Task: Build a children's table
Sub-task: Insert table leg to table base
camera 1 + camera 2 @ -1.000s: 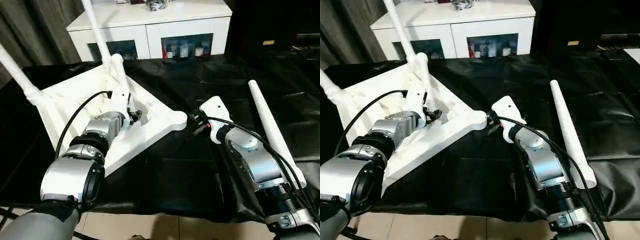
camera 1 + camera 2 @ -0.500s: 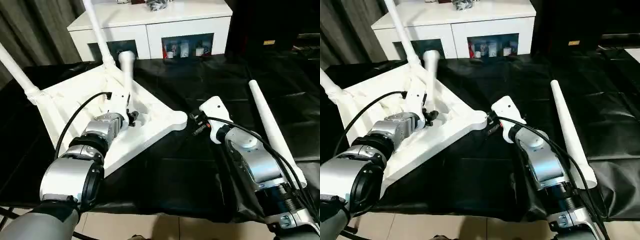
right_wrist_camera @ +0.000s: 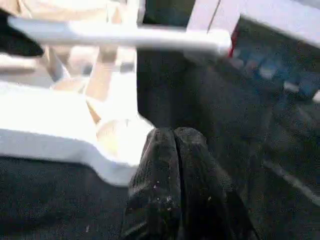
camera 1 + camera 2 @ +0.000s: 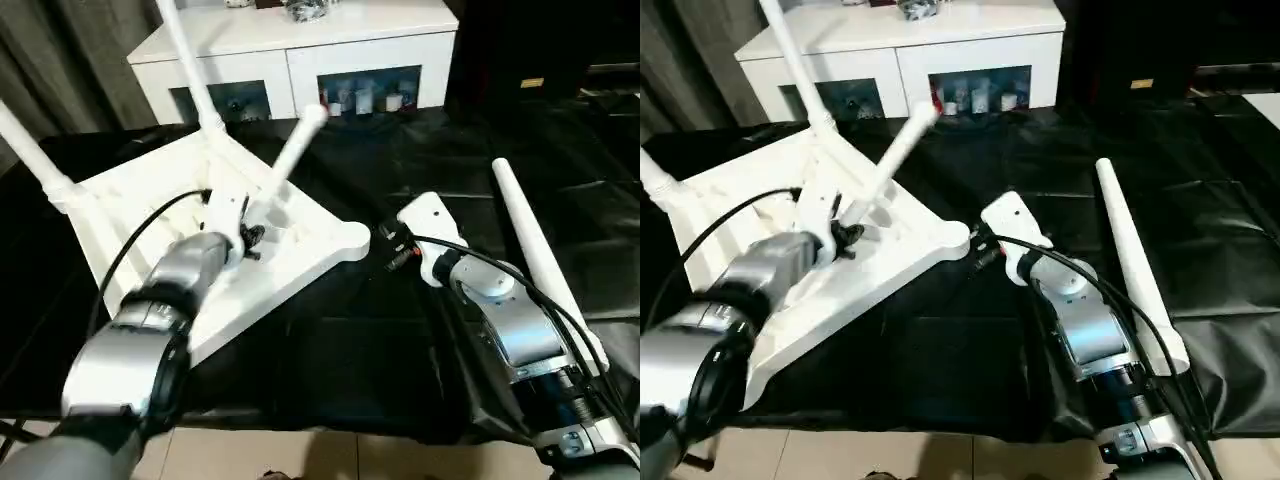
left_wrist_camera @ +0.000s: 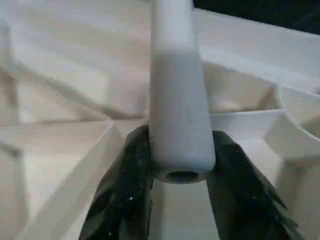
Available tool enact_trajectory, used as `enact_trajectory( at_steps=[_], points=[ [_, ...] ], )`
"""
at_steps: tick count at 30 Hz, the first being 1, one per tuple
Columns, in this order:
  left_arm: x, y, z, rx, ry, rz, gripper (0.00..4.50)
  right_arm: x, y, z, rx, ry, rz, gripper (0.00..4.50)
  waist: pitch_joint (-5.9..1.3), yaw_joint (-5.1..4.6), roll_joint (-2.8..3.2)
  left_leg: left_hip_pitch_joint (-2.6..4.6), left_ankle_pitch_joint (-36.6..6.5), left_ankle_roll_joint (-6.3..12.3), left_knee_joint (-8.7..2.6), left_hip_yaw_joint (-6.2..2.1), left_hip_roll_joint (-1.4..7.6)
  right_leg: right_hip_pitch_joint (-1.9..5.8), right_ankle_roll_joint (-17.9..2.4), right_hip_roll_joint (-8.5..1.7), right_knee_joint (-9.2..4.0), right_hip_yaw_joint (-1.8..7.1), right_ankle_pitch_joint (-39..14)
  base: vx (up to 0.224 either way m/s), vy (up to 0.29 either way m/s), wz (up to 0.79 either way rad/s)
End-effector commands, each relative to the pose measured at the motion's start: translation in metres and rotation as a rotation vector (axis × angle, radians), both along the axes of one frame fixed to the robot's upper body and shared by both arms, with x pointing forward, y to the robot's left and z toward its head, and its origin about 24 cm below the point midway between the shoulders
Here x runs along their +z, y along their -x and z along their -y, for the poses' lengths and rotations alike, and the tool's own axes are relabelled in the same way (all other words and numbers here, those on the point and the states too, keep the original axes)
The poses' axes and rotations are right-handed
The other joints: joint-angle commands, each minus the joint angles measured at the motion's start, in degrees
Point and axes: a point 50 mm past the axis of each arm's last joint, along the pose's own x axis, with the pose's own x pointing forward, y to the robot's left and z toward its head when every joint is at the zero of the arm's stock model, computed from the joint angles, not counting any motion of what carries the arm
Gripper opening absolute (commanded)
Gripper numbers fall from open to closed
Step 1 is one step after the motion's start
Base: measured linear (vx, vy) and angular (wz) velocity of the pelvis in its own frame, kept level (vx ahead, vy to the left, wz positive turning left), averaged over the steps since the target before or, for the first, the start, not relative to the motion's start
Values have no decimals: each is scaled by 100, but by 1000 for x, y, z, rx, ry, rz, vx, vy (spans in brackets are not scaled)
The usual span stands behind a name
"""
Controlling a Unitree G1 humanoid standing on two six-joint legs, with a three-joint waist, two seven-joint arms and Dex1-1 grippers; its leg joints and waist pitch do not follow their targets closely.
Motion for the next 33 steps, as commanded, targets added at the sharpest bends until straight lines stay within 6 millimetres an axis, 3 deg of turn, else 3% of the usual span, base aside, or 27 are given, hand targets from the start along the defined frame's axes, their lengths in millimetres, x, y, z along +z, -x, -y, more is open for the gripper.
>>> enact_trajectory(
  at_steps=[1,3,4,5,6,7,10,11,16,20,22,24,28,33],
  points=[
    [13,1,-13,-82,-24,70,132,19,-1,3,49,23,118,20,-436,4,-80,143,-1809,285,-463,-175,271,263,-1301,-347,-421,197,-963,0,0,0],
    [20,6,-22,-163,-48,107,132,23,-4,12,63,121,183,40,-430,-5,-151,151,-1768,282,-469,-152,274,255,-1297,-326,-408,201,-970,0,0,0],
    [24,8,-26,-195,-54,120,132,25,-5,16,71,183,220,43,-438,17,-139,155,-1745,269,-472,-167,292,260,-1317,-361,-388,206,-982,0,0,0],
    [27,10,-27,-216,-56,128,132,26,-6,19,74,219,240,51,-433,0,-112,164,-1691,273,-464,-142,289,233,-1319,-335,-390,204,-953,0,0,0],
    [36,15,-33,-279,-62,145,132,30,-10,25,95,324,295,64,-431,2,-236,161,-1655,292,-466,-136,291,239,-1334,-341,-403,208,-960,0,0,0],
    [44,22,-36,-350,-69,155,132,32,-13,30,111,401,322,76,-444,21,-208,161,-1559,291,-459,-131,305,239,-1372,-358,-364,210,-967,0,0,0],
    [60,33,-42,-452,-70,167,132,35,-18,40,150,541,347,95,-409,33,-239,181,-1600,309,-442,-104,302,209,-1431,-364,-362,226,-1117,0,0,0],
    [64,35,-44,-454,-70,172,132,35,-20,42,157,561,349,106,-390,32,-220,181,-1615,339,-437,-87,288,207,-1441,-352,-377,226,-1188,0,0,0],
    [90,51,-50,-542,-31,202,132,44,-31,54,160,723,426,148,-377,31,-330,154,-1384,418,-412,-70,278,238,-1530,-317,-339,227,-1035,0,0,0],
    [92,56,-51,-565,-30,185,132,46,-35,55,142,792,468,175,-380,35,-312,181,-1316,413,-392,-66,268,232,-1585,-301,-315,225,-1049,0,0,0],
    [95,69,-52,-609,-27,128,132,52,-45,58,89,839,531,183,-369,-6,-386,155,-1239,430,-387,-54,252,254,-1609,-300,-324,219,-1062,0,0,0],
    [95,70,-52,-604,-28,131,132,54,-47,58,79,837,547,183,-370,12,-354,184,-1258,434,-366,-47,251,239,-1615,-303,-325,231,-1117,0,0,0],
    [97,73,-48,-616,-10,129,132,56,-52,59,51,849,581,183,-382,20,-354,198,-1240,411,-356,-39,253,235,-1611,-271,-301,229,-979,0,0,0],
    [110,81,-37,-675,69,147,132,44,-54,57,118,915,545,183,-379,26,-365,200,-1281,409,-339,-20,244,237,-1702,-247,-299,227,-834,0,0,0]
  ],
)
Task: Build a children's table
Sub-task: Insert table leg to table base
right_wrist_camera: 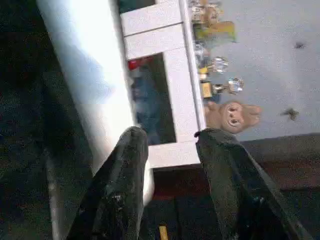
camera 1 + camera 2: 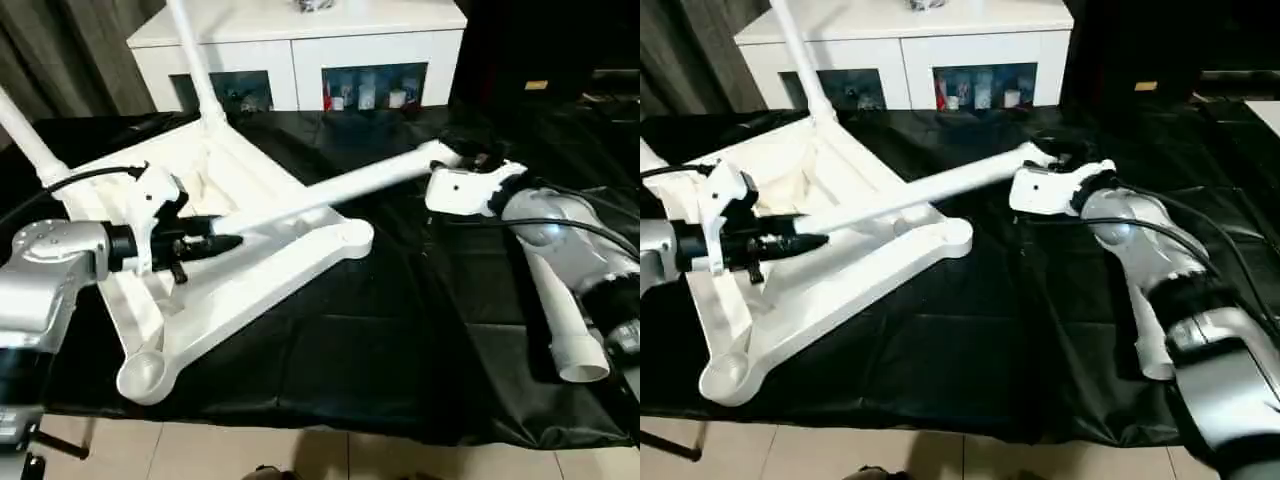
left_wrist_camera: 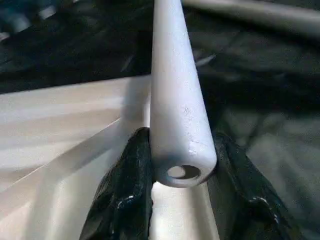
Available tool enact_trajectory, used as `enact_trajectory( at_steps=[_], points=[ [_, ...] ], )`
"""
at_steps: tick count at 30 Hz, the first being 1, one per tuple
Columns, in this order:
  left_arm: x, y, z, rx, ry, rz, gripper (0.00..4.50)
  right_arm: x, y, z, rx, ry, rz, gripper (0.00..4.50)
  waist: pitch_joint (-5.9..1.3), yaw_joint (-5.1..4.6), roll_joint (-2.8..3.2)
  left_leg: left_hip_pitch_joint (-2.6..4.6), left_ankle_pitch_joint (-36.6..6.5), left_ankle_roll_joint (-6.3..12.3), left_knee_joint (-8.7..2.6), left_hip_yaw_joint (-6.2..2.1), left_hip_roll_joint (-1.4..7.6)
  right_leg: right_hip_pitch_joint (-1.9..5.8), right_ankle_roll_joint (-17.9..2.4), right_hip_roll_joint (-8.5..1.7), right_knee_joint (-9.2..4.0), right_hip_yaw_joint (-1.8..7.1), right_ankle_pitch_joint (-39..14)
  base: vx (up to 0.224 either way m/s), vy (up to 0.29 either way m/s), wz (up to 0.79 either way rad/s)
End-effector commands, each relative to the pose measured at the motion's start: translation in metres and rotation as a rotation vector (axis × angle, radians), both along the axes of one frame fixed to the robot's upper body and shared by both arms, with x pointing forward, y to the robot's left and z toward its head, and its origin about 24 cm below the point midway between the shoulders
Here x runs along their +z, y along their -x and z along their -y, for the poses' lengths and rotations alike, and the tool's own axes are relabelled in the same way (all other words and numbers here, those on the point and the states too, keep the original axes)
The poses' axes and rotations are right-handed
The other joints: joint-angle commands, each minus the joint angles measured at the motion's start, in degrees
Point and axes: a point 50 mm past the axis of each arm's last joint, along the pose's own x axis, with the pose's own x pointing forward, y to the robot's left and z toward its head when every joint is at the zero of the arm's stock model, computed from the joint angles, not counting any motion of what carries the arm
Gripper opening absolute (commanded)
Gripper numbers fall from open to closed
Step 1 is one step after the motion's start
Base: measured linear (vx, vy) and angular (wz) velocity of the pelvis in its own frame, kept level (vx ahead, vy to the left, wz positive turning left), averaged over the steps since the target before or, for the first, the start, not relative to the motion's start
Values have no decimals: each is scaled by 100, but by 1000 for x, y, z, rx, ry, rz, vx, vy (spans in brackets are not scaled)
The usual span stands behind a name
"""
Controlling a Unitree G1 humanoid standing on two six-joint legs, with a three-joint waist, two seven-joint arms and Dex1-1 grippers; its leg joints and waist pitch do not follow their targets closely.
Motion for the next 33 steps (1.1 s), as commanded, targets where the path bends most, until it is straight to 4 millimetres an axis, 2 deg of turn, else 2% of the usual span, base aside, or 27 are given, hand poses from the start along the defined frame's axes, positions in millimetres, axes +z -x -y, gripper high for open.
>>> enact_trajectory(
  at_steps=[1,4,10,14,16,19,26,33],
  points=[
    [15,3,0,-21,30,31,132,-4,-1,-5,31,36,-15,183,-469,-9,-115,179,-1273,400,-349,-100,226,266,-1707,-241,-314,188,-810,0,0,0],
    [17,8,3,-62,27,12,132,-5,-2,-4,23,42,-4,183,-463,-25,-133,163,-1269,401,-339,-101,214,279,-1675,-236,-315,189,-907,0,0,0],
    [24,13,4,-79,35,0,132,-7,-5,-6,29,57,3,183,-457,-56,-127,173,-1495,281,-336,-104,210,262,-1622,-225,-310,189,-1133,0,0,0],
    [25,17,5,-98,37,-22,132,-6,-7,-6,26,45,2,183,-453,-62,-137,175,-1521,275,-331,-104,209,255,-1607,-220,-313,192,-1146,0,0,0],
    [25,21,4,-117,40,-49,132,-7,-7,-8,30,50,2,144,-459,-58,-126,173,-1475,289,-326,-99,203,252,-1627,-209,-300,189,-1083,0,0,0],
    [26,22,4,-119,38,-53,132,-8,-7,-9,34,58,3,138,-454,-57,-131,170,-1483,284,-327,-104,201,257,-1615,-205,-301,188,-1081,0,0,0],
    [28,24,1,-117,29,-71,132,-4,-10,-9,30,63,52,72,-447,-55,-117,187,-1674,175,-330,-108,196,240,-1574,-199,-302,191,-1200,0,0,0],
    [27,21,-2,-82,13,-54,132,6,-11,-9,31,41,123,69,-437,-73,-127,193,-1818,107,-330,-113,185,229,-1469,-200,-312,199,-1405,0,0,0]
  ],
)
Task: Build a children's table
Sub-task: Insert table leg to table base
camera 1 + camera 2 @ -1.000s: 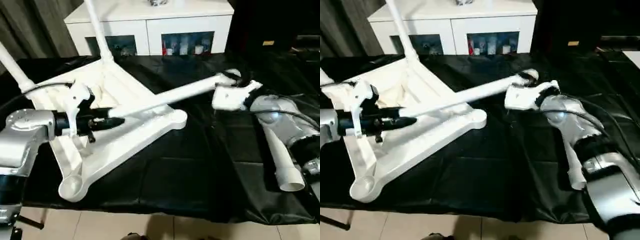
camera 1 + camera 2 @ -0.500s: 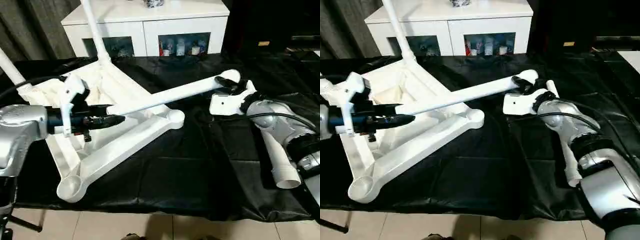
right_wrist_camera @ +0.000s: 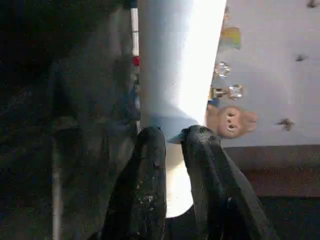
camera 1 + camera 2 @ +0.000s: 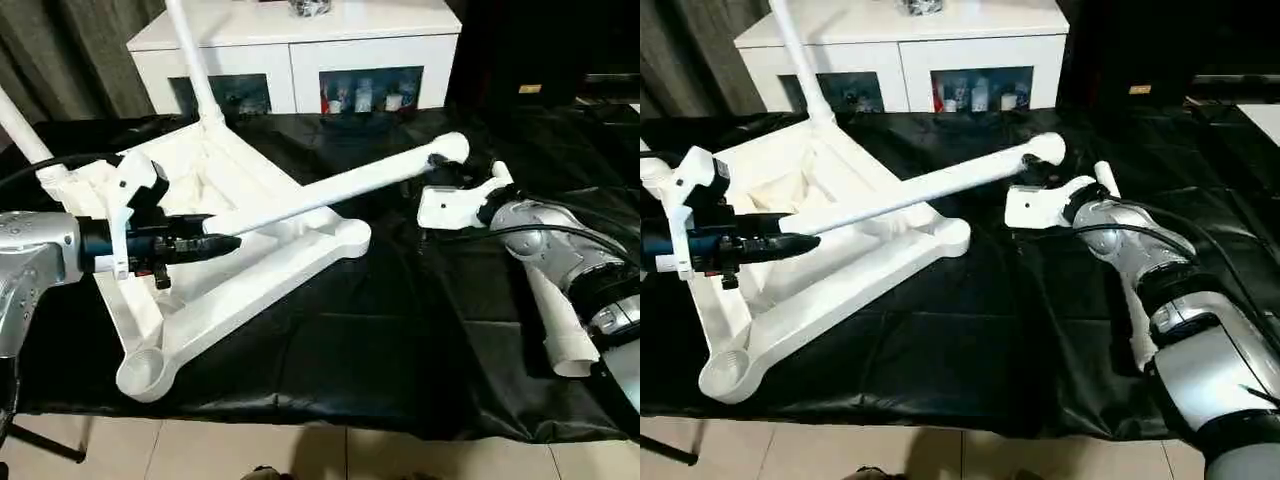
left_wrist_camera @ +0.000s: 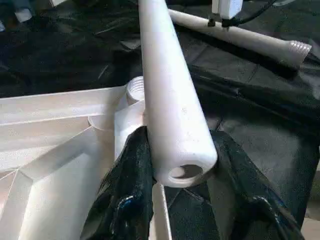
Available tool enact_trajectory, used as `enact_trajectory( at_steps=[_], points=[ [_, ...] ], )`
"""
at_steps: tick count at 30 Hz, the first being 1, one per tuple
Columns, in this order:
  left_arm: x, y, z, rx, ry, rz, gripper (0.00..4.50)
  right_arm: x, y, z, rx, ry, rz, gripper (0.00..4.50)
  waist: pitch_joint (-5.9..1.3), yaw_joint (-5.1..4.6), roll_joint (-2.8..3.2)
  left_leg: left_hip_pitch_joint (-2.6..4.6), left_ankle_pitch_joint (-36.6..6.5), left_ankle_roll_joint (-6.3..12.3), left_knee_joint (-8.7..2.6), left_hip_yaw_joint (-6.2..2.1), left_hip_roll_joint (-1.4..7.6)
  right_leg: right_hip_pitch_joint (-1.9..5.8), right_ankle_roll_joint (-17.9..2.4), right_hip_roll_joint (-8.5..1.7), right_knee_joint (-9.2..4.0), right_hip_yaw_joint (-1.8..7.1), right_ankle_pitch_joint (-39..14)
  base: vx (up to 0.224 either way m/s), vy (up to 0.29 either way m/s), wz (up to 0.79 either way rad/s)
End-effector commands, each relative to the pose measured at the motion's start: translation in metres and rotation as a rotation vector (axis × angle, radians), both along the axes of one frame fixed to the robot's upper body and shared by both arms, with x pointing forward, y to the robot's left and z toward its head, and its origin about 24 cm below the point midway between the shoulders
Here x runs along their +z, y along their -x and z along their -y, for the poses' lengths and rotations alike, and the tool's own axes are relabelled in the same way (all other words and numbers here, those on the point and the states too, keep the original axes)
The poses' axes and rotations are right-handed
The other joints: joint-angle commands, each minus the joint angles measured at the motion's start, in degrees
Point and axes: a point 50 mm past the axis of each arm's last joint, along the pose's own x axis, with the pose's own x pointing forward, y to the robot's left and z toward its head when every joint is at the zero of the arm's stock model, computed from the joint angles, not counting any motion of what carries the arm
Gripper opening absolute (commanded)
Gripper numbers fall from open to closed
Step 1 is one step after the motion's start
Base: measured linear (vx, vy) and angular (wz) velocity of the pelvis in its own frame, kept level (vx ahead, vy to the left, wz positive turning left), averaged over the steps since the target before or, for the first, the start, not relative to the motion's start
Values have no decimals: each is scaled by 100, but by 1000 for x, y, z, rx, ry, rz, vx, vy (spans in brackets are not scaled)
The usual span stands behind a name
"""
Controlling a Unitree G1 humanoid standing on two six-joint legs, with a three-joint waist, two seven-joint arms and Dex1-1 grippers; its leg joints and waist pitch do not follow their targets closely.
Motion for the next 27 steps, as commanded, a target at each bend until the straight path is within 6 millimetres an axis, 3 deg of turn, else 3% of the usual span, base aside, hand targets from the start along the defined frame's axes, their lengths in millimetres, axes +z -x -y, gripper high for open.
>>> enact_trajectory(
  at_steps=[1,7,27],
  points=[
    [5,2,6,-57,1,29,132,16,-3,-7,31,-29,56,69,-433,-37,-118,173,-1902,90,-384,-116,177,229,-1434,-202,-392,180,-1493,0,0,0],
    [6,2,6,-58,1,30,132,22,-2,-7,60,-139,54,115,-442,-44,-107,177,-1936,98,-377,-118,176,222,-1404,-197,-391,183,-1449,0,0,0],
    [14,0,7,-68,0,68,132,8,-1,-6,67,-86,-82,279,-452,-25,-115,164,-1811,193,-362,-117,182,236,-1548,-199,-373,180,-1338,0,0,0]
  ],
)
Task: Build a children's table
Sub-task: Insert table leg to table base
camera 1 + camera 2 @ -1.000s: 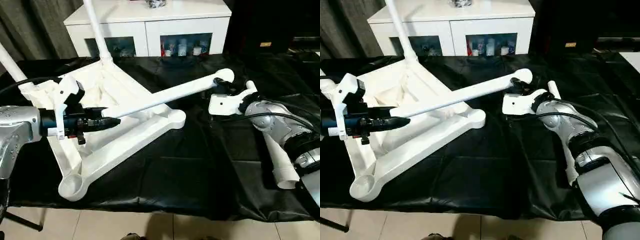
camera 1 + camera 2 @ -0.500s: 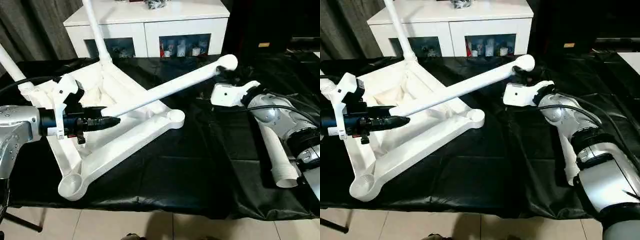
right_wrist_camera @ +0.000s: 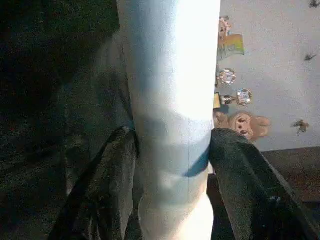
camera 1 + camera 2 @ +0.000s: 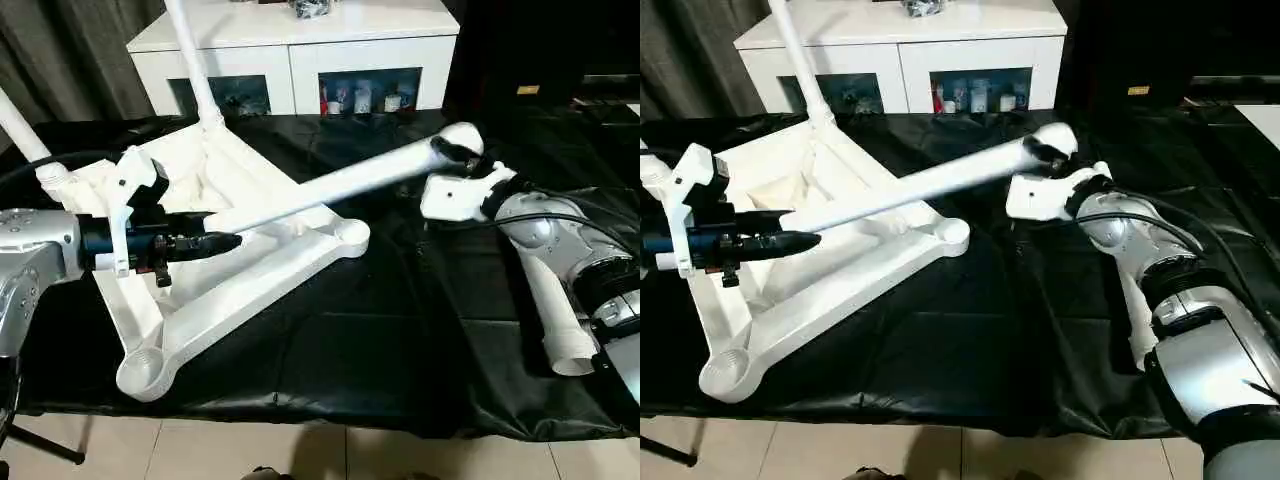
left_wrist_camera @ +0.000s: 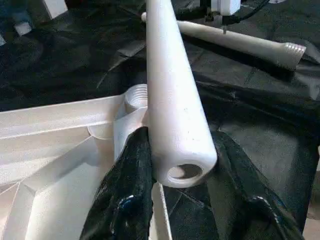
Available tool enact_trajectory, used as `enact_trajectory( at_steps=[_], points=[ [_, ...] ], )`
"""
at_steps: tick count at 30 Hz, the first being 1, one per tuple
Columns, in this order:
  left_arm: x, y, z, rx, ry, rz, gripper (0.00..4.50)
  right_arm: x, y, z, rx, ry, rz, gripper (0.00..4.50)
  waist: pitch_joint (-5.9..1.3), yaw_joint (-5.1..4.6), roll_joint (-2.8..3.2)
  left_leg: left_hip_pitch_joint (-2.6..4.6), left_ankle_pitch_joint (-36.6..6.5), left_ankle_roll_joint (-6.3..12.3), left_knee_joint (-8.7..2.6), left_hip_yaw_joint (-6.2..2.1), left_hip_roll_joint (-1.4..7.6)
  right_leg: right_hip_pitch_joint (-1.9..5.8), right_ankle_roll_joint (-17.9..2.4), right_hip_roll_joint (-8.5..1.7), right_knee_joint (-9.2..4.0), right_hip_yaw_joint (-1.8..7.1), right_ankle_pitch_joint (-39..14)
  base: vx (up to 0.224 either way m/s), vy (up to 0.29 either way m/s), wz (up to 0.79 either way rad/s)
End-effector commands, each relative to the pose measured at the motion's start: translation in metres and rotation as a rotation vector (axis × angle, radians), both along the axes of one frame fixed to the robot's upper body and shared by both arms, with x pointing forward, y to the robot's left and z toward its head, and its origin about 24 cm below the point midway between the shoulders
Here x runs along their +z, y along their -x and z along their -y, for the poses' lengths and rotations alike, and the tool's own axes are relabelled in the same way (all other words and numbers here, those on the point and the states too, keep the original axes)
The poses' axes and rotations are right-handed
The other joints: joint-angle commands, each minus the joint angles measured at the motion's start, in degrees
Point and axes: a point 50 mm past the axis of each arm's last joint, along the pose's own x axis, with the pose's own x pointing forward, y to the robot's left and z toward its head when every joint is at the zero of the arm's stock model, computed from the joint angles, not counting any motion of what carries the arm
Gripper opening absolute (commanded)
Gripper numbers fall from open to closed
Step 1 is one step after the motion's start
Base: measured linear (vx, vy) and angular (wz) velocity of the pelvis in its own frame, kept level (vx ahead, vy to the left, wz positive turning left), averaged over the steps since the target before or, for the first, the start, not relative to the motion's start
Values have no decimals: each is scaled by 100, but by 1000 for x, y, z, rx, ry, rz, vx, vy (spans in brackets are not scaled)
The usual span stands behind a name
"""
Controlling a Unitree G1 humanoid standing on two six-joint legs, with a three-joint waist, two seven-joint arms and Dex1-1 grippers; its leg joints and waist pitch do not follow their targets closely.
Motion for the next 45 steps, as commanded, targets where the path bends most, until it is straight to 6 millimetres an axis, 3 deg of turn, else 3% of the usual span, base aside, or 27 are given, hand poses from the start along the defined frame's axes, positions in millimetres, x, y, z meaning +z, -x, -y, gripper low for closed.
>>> enact_trajectory(
  at_steps=[1,6,17,18,27,30,32,37,38,40,43,45],
  points=[
    [9,1,5,-41,-3,33,132,8,-3,-5,14,-6,14,279,-453,-24,-111,162,-1817,190,-376,-117,184,235,-1550,-197,-380,170,-1333,0,0,0],
    [10,1,4,-41,-9,39,131,11,-6,-2,-23,19,39,329,-452,-27,-111,162,-1816,179,-370,-116,176,237,-1568,-195,-377,169,-1350,0,0,0],
    [13,-2,1,-15,-16,61,131,7,-5,-3,-13,-15,-17,231,-456,-23,-104,155,-1808,194,-370,-117,182,240,-1572,-197,-370,168,-1278,0,0,0],
    [13,-2,0,-10,-16,62,131,5,-4,-4,-8,-16,-28,206,-459,-21,-105,159,-1801,195,-367,-115,183,239,-1578,-198,-372,170,-1269,0,0,0],
    [15,-6,-8,40,-19,99,131,-2,-2,-6,6,-20,-72,186,-460,-15,-98,160,-1822,186,-367,-117,186,238,-1606,-201,-369,171,-1289,0,0,0],
    [23,-19,-24,192,-10,188,131,-5,-1,-5,0,-41,-95,185,-452,-16,-95,179,-1960,168,-368,-114,178,222,-1589,-193,-389,173,-1387,0,0,0],
    [26,-21,-29,226,5,204,187,-6,-1,-4,-4,-47,-101,185,-457,-5,-96,166,-1938,145,-377,-121,184,235,-1602,-197,-371,173,-1322,0,0,0],
    [53,-29,-62,425,249,328,236,-11,0,-2,-38,-127,-137,184,-475,-34,-89,154,-1896,144,-352,-121,154,258,-1625,-188,-356,159,-1190,0,0,0],
    [61,-35,-82,616,322,402,242,-13,0,-3,-51,-163,-147,183,-477,-36,-114,150,-1873,154,-351,-118,150,260,-1648,-183,-356,158,-1163,0,0,0],
    [63,-39,-91,713,335,429,271,-14,0,-3,-57,-180,-151,183,-471,-23,-99,162,-1899,182,-360,-129,172,248,-1615,-189,-365,158,-1198,0,0,0],
    [62,-45,-105,909,353,490,282,-22,1,-12,-68,-308,-189,183,-474,-20,-133,138,-1907,231,-361,-130,185,248,-1573,-209,-362,165,-1263,0,0,0],
    [60,-47,-106,935,386,493,283,-25,1,-16,-81,-384,-211,183,-478,-2,-107,163,-1947,217,-372,-135,207,226,-1550,-228,-365,172,-1324,0,0,0]
  ],
)
